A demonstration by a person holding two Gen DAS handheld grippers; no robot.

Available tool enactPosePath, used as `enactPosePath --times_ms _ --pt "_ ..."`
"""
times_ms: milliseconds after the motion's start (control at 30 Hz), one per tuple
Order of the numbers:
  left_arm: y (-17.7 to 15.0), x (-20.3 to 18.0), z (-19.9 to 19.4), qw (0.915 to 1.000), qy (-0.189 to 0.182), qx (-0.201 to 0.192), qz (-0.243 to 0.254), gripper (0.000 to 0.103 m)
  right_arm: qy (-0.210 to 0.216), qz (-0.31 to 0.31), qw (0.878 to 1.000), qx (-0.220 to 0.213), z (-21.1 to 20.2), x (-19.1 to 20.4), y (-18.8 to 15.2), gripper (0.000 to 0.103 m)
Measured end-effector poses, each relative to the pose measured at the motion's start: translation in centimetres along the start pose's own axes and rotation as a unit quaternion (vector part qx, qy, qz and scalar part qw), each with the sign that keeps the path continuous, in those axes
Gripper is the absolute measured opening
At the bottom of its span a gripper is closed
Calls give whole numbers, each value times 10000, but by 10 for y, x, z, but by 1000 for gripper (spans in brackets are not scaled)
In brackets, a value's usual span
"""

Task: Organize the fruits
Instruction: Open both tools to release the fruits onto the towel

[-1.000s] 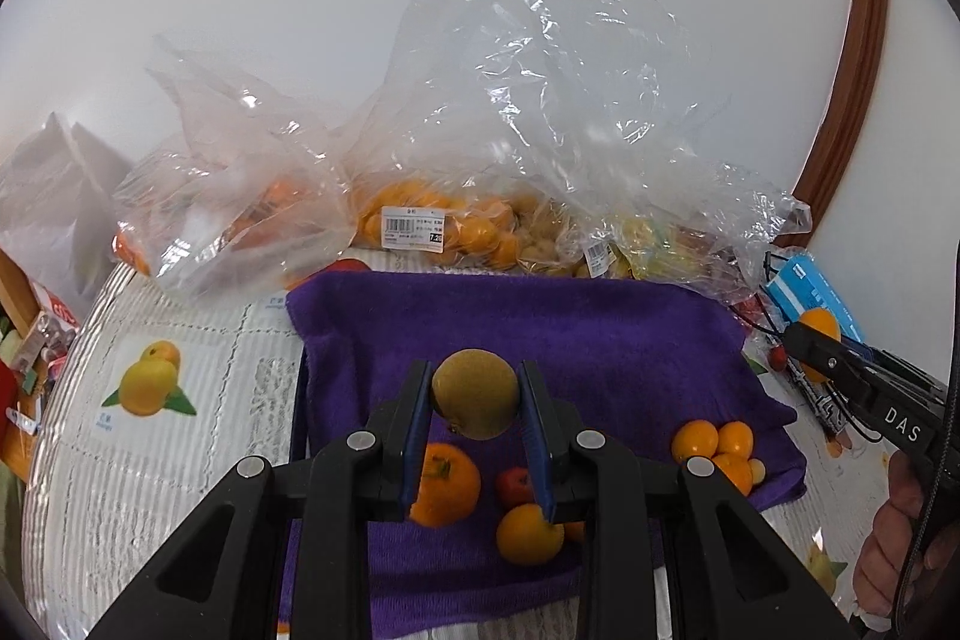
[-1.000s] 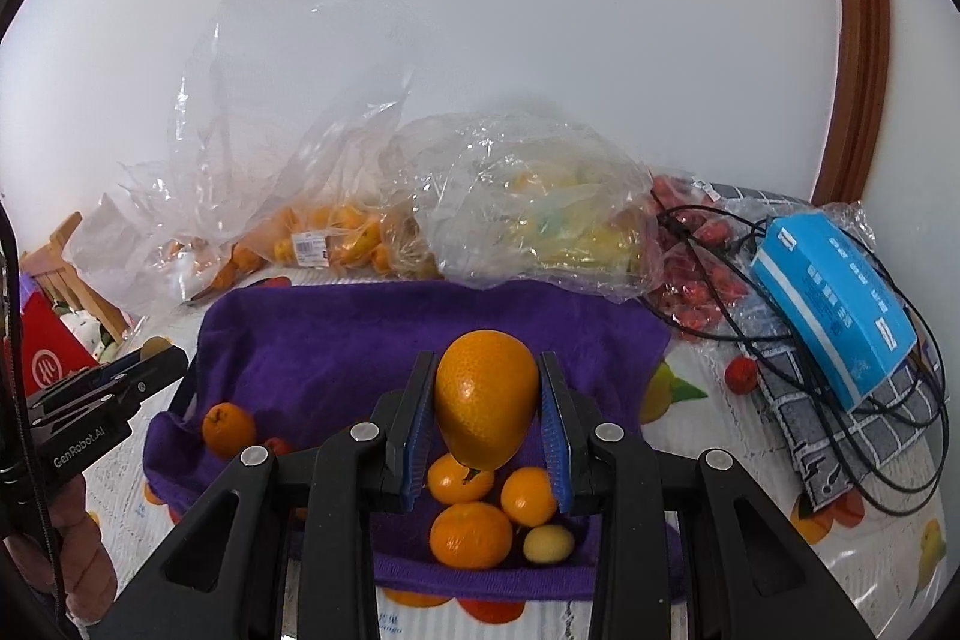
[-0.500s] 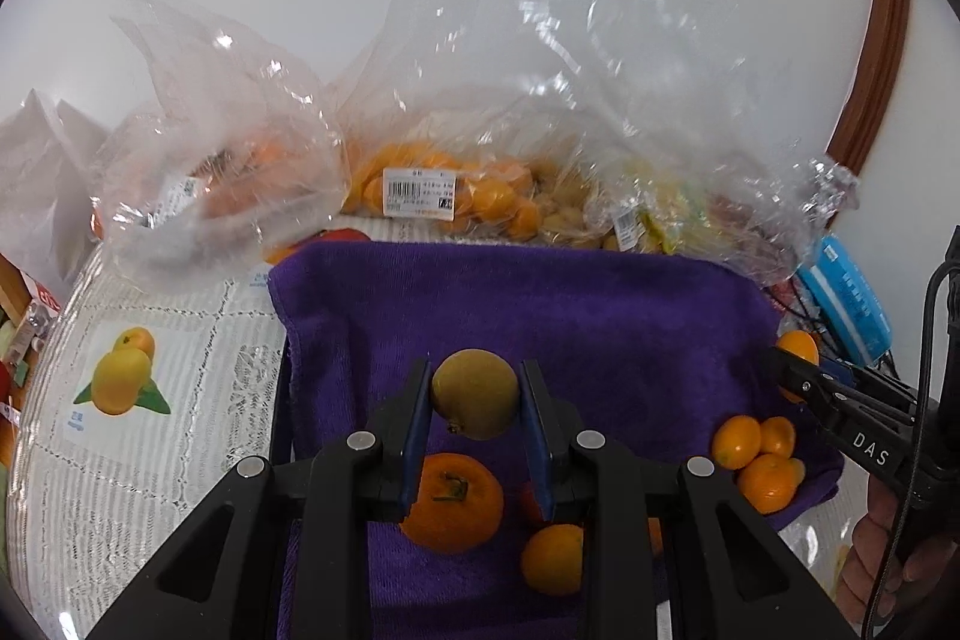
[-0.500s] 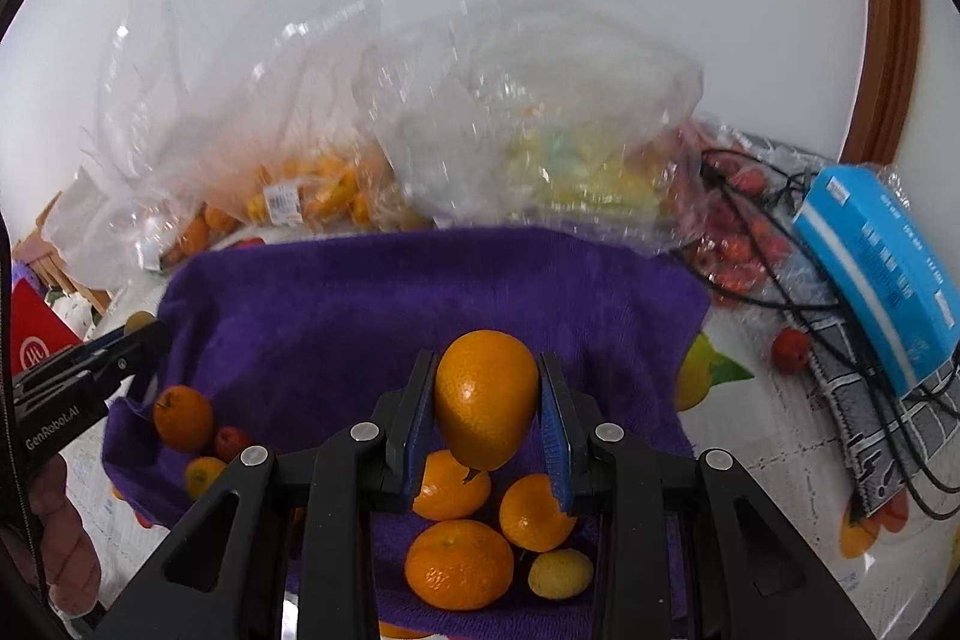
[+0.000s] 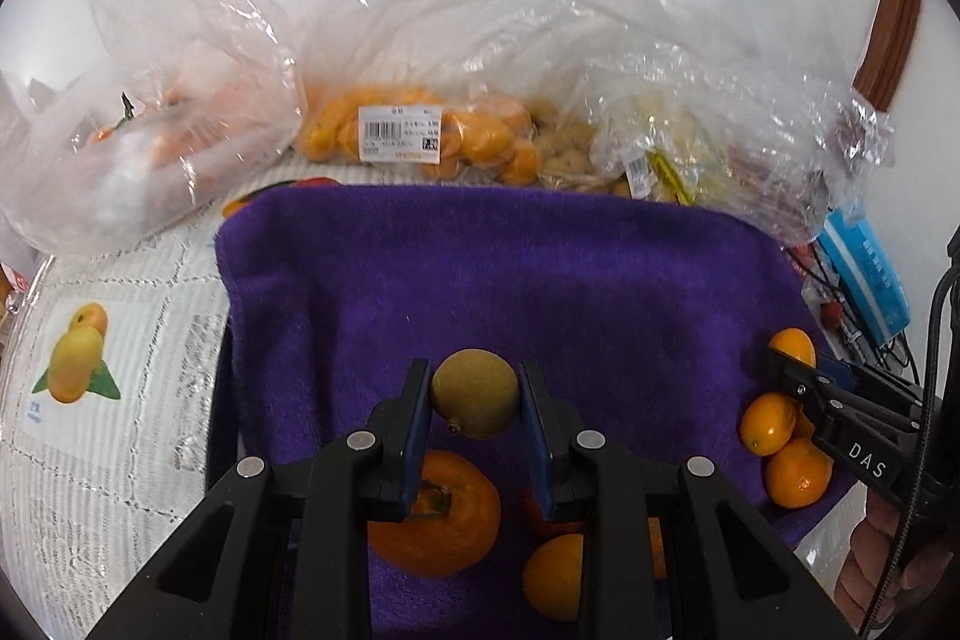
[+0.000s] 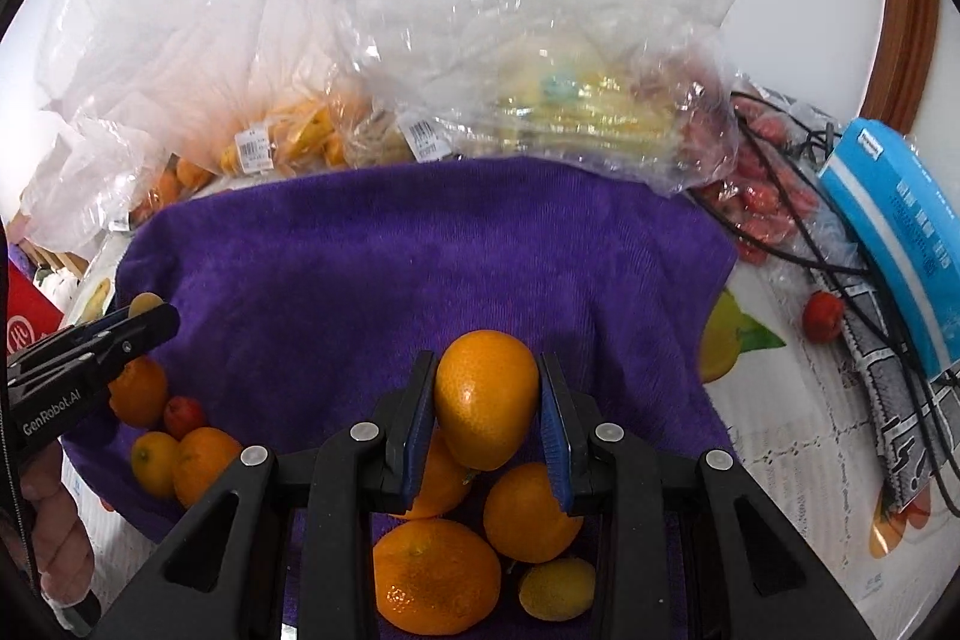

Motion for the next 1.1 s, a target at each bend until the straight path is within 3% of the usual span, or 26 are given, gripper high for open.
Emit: enactPosePath --times_ms 467,700,933,1100 --pt "0 -1 1 10000 34 2 47 27 28 99 9999 27 3 -2 -4 33" --pt "1 -1 0 10000 12 -59 48 35 97 129 9999 -16 0 -2 -4 33" --pt "2 -7 -10 9998 -80 -159 122 57 340 339 9987 -169 -15 -6 -5 34" --pt "-3 -10 -13 9998 -160 -98 109 59 285 198 9992 -220 -18 0 -8 39"
Point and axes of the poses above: each gripper's, at about its wrist camera, not at the fingertips, and z roughly the way its jaws point, x to its left, y to its top, the point moved 7 cm from there along z, roughly the way its jaws point, and after that the axes turned 8 degrees about -y, right-handed, at the moved point
